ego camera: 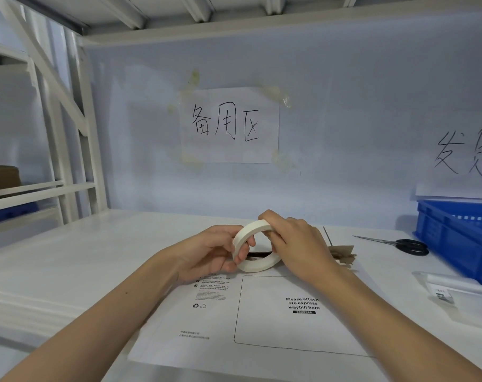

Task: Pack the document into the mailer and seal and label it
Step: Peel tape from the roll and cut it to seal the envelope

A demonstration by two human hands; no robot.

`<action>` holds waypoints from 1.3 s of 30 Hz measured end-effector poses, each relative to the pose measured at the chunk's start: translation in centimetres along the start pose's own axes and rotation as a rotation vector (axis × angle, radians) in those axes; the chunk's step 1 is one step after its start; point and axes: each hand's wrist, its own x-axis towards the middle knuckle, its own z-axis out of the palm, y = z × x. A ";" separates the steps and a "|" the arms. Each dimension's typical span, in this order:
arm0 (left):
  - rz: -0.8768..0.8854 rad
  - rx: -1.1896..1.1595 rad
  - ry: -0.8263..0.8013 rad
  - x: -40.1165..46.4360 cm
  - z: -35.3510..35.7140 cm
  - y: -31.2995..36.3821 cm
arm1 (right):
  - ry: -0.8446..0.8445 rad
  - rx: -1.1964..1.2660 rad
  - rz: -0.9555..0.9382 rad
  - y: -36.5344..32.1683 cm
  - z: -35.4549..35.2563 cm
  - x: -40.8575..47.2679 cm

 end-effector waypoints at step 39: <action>-0.054 -0.319 -0.079 -0.3 -0.3 0.3 | -0.072 0.555 0.137 0.5 -0.3 0.7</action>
